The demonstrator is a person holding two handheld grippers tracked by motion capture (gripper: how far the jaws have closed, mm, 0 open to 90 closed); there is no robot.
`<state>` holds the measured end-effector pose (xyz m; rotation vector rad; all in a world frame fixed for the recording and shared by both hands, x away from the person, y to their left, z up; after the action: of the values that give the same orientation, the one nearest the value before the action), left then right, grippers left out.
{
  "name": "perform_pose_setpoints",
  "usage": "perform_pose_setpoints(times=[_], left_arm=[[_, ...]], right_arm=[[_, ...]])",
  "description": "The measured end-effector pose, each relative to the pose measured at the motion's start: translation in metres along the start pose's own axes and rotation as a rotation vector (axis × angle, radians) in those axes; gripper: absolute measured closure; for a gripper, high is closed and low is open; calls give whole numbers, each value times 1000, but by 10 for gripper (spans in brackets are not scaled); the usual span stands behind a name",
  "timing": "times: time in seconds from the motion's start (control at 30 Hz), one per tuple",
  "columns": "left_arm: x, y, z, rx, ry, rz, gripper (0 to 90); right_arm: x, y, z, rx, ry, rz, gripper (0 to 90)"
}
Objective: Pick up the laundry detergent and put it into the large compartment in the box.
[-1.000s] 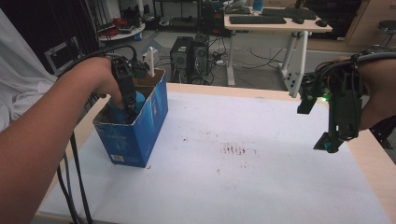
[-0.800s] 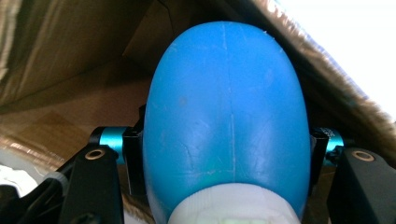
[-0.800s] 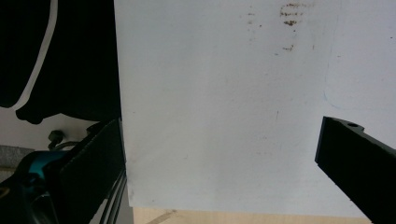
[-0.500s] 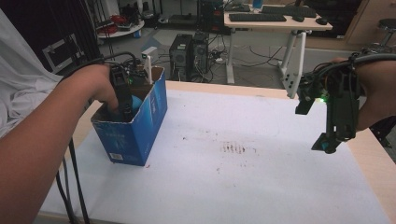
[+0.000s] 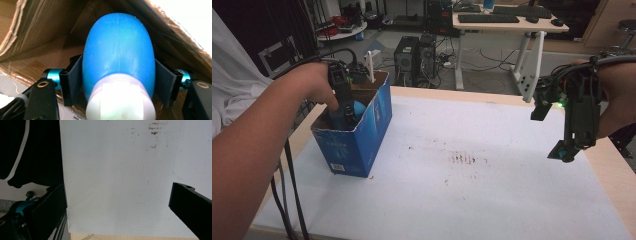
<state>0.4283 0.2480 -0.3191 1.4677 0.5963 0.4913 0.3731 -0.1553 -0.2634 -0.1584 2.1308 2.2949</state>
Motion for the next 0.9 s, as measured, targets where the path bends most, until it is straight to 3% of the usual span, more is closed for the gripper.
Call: perform_pose_setpoints(times=[0.27,0.47,0.9], left_arm=[[0,11,-3,-7,-9,21,286],[-2,23,-6,-39,-17,5,247],[-3,49,-12,-22,-33,31,163]], right_arm=[[1,1,-1,-3,-1,-2,8],[2,2,-2,1,-5,0,7],[2,4,1,1,5,-1,8]])
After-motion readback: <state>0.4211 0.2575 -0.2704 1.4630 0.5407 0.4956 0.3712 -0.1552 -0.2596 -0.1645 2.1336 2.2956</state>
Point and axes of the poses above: each handheld gripper's, and its own axes: y roughly backward along the jaws, z roughly out of its top, x roughly to its left, the point moved 4 cm from there along -y, roughly forward along the jaws, and after that the axes turned 6 degrees about -z, right-handed, at the moved point
